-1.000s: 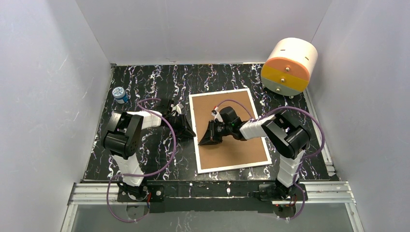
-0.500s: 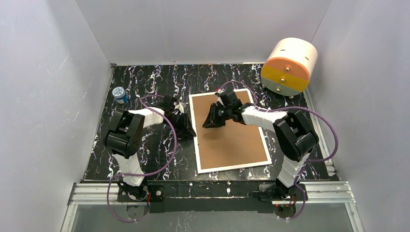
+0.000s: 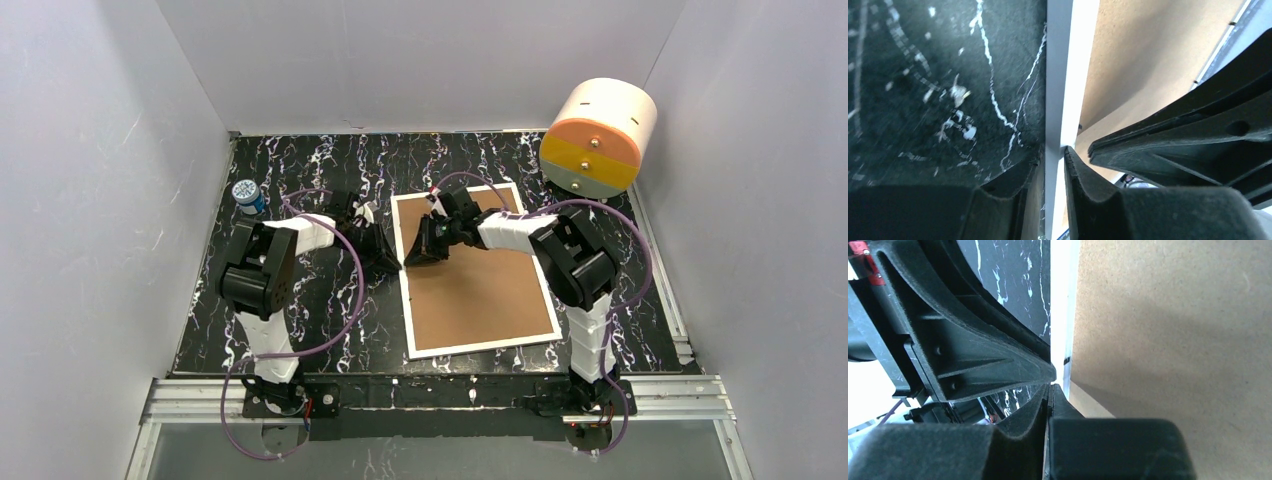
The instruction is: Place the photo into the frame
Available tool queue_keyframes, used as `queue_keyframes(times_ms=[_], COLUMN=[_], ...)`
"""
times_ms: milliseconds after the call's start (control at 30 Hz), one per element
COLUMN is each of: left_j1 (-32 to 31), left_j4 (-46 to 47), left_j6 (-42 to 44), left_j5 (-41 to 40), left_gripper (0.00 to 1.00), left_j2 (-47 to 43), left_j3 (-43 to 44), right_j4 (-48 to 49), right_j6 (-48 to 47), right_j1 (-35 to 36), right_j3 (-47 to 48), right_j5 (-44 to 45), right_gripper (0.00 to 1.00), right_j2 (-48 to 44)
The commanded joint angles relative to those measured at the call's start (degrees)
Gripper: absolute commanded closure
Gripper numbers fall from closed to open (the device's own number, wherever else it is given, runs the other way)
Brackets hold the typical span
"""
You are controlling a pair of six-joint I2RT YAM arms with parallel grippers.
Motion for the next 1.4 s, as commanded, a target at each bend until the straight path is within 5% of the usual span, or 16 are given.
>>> queue_keyframes(times_ms=[0,433,1367], left_j1=[0.11,0.12,0.11], left_j4=[-1.36,-4.6,-5.53], left_j6=[1.35,2.63,3.2], left_j5=[1.84,-6.79,-9.41], left_gripper=[0.81,0.88,0.88], left_j2=[4.79,4.21,5.85], left_j3=[-0.83,-3.92,-4.39], right_j4=[5.38,4.22,-2.23], right_j6=[1.49,0.43,-4.69], right_j1=[-0.03,-0.44,-3.82], right_j3=[3.24,5.59,-0.51], right_j5=[-2.64,-1.78,2.52], right_gripper=[0.92,0.96,0.99], right_j2=[1.45,4.73,8.27])
